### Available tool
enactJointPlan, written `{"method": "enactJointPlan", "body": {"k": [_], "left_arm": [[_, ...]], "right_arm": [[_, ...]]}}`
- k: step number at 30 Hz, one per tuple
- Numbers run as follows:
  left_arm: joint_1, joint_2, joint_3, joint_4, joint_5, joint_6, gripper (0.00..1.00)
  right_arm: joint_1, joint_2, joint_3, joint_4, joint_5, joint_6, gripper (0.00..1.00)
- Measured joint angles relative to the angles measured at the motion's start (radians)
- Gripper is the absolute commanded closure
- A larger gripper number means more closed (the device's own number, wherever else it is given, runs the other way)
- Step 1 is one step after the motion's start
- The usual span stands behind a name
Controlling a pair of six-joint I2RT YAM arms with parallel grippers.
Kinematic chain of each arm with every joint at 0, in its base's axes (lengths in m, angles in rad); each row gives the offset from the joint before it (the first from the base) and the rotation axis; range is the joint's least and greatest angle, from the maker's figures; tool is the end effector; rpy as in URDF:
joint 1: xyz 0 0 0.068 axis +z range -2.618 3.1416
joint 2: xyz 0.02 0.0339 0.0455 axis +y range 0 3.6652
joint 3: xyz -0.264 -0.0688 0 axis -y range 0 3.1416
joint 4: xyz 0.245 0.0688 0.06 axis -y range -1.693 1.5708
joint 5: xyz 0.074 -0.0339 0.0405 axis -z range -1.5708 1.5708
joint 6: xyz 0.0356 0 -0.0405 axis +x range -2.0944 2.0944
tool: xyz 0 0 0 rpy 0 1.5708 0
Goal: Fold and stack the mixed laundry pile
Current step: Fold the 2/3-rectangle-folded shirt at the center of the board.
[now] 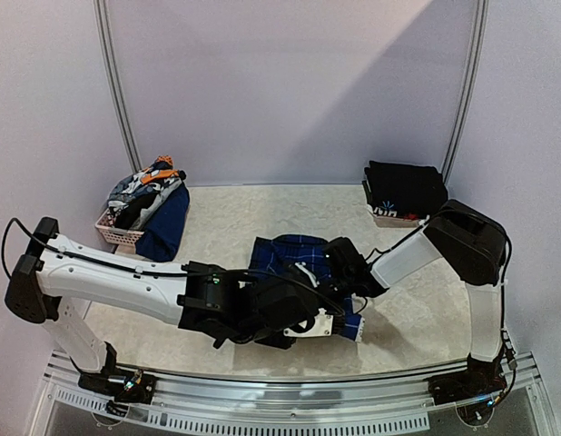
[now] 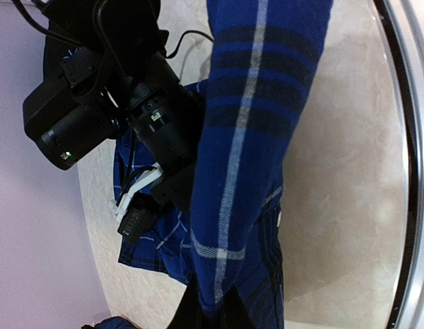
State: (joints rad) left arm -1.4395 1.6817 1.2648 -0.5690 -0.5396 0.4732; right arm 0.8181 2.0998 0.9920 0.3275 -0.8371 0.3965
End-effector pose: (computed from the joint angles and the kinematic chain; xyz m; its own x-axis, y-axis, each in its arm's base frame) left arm 0.0646 -0.3498 0.2444 0.2735 0.9151 -0.2962 0.7738 -0.0264 0.6329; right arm 0.2445 0.2997 0.0802 -0.7717 -0.4456 -0.4538 -0.5979 0.2652 0.7564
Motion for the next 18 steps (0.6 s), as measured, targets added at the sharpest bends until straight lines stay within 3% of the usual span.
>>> {"method": "enactJointPlan", "body": {"k": [18], "left_arm": [[0.118, 0.003, 0.109, 0.005, 0.041, 0.164, 1.0]], "right_arm": [[0.052, -0.098, -0.09, 0.005, 0.041, 0.075, 1.0]]}}
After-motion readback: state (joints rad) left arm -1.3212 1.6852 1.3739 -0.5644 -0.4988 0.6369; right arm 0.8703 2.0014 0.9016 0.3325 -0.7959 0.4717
